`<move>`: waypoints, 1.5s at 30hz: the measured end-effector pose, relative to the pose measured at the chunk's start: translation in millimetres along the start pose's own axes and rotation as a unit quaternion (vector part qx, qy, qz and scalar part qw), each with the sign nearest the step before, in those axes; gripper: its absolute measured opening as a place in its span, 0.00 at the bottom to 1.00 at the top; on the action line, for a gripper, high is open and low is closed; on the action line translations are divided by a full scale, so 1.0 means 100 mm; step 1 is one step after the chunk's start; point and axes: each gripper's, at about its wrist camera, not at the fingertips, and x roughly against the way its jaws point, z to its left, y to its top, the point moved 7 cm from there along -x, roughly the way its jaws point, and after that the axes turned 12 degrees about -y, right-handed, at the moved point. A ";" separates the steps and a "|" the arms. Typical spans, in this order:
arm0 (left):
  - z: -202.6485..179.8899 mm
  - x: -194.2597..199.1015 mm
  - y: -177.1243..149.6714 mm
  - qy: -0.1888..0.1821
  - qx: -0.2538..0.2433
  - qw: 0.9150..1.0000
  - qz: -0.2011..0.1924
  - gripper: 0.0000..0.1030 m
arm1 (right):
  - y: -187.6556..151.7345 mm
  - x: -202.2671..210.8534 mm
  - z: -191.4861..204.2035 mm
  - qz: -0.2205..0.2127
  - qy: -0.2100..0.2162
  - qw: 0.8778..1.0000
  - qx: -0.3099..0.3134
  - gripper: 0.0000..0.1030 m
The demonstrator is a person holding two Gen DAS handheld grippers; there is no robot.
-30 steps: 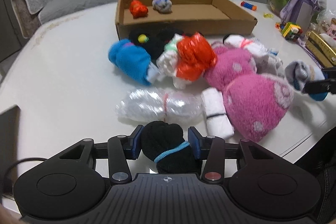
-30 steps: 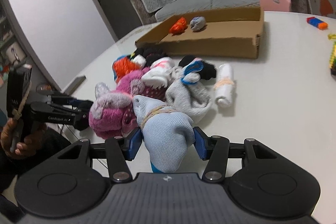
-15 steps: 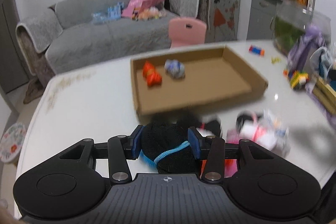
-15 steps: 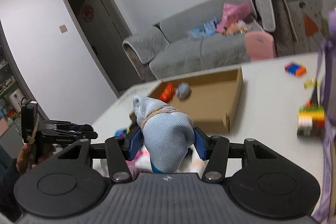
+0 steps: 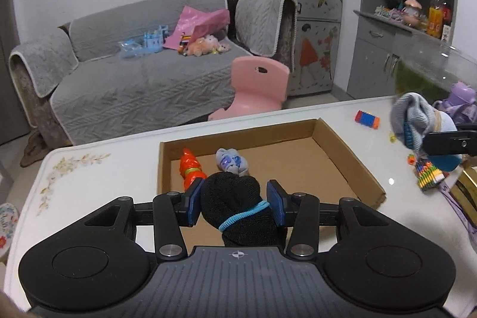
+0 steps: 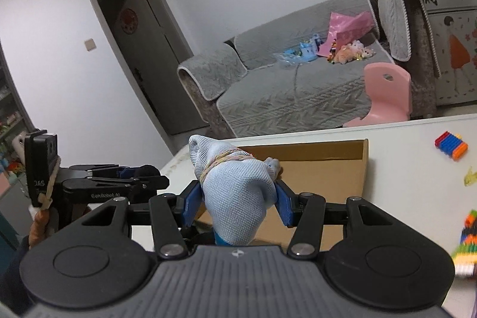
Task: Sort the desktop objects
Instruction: 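Carry the black sock and light-blue sock over the tray with both tools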
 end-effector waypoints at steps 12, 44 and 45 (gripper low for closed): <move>0.14 -0.55 0.00 0.031 -0.011 0.999 0.032 0.50 | 0.00 -0.52 -0.06 0.042 -0.028 0.999 0.011 0.47; 0.51 -1.39 -0.14 0.041 0.007 0.994 0.104 0.51 | 0.06 -1.51 -0.21 0.103 -0.099 0.989 0.026 0.47; 0.54 -1.41 -0.15 0.044 0.009 0.993 0.107 0.51 | 0.05 -1.54 -0.21 0.105 -0.102 0.989 0.029 0.47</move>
